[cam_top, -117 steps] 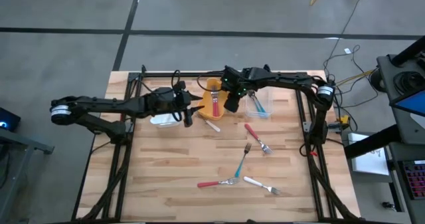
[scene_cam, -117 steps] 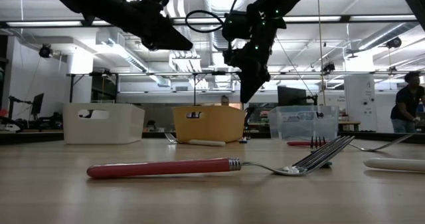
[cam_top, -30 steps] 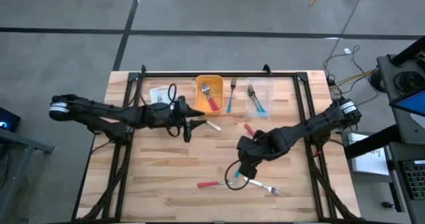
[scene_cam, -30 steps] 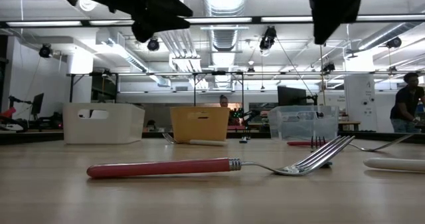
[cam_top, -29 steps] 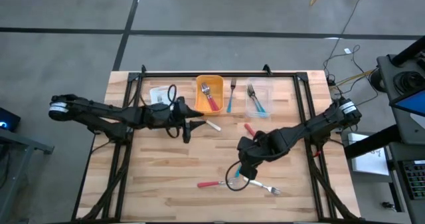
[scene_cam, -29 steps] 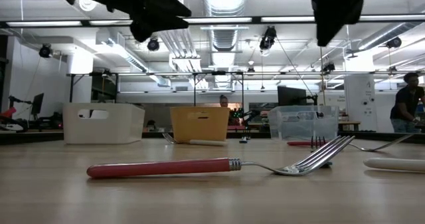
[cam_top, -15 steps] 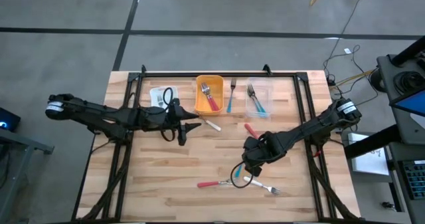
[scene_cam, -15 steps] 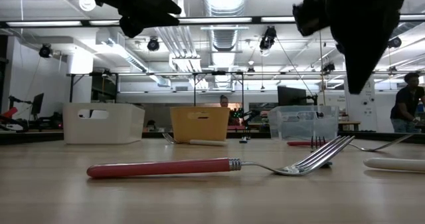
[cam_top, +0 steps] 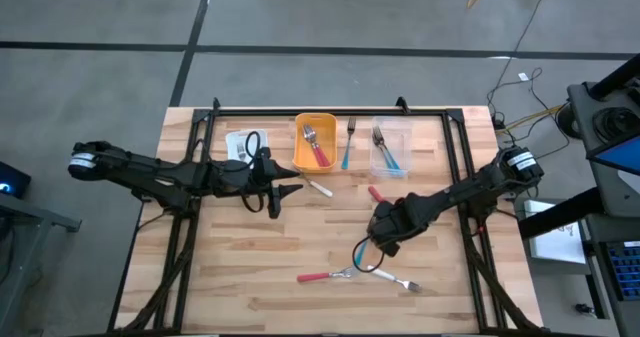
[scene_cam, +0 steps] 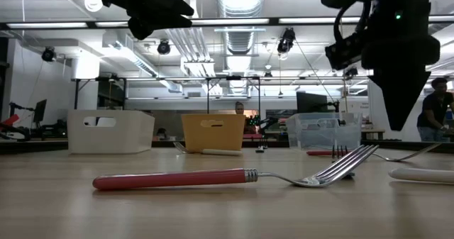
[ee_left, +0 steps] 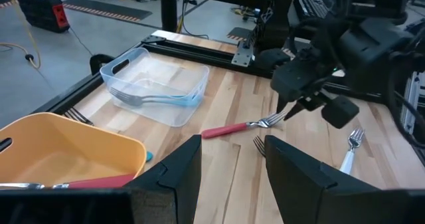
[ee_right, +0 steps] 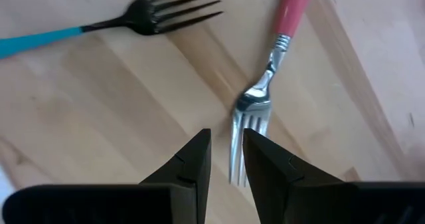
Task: Sort silverware by color (type)
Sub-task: Put the pink fork into the yellow bin
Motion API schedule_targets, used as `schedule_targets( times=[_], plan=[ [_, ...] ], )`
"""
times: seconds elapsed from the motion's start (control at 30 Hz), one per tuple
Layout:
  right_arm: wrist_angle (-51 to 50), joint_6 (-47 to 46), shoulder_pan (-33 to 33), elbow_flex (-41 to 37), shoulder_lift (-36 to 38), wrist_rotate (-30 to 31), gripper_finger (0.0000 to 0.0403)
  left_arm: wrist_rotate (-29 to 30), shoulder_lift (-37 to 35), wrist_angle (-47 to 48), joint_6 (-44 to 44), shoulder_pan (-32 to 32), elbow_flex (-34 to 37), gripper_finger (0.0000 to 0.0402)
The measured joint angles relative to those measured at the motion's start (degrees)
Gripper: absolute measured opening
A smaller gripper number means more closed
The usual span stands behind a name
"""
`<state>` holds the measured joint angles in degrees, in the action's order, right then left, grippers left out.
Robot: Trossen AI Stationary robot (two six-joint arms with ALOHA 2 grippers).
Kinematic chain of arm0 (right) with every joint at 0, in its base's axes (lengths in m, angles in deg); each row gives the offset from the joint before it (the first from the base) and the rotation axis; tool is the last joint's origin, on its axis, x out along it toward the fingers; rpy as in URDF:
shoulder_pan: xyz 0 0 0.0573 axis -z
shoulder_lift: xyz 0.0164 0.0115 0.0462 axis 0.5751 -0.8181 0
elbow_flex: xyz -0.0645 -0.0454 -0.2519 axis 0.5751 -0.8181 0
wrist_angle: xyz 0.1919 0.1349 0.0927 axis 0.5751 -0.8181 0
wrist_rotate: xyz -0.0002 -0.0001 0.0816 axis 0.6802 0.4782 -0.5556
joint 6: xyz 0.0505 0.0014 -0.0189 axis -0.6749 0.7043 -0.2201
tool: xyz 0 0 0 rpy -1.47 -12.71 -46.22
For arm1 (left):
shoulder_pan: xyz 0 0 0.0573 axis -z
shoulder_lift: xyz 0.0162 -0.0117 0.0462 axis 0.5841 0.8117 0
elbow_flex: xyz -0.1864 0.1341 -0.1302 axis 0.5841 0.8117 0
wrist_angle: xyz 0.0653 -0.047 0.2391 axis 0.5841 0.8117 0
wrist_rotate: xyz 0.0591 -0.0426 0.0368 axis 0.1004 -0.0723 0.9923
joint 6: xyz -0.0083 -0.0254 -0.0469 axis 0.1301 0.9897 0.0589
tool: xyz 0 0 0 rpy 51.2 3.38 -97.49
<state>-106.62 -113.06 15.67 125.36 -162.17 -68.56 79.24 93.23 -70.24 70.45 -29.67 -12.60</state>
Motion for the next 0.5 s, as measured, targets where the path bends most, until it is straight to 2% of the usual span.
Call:
schedule_targets(
  times=[0.5],
  plan=[
    [0.17,0.34,2.62,-3.39,0.02,1.11,0.0079,0.0,0.0,-0.01,0.0,0.0,0.0,0.0145]
  ],
)
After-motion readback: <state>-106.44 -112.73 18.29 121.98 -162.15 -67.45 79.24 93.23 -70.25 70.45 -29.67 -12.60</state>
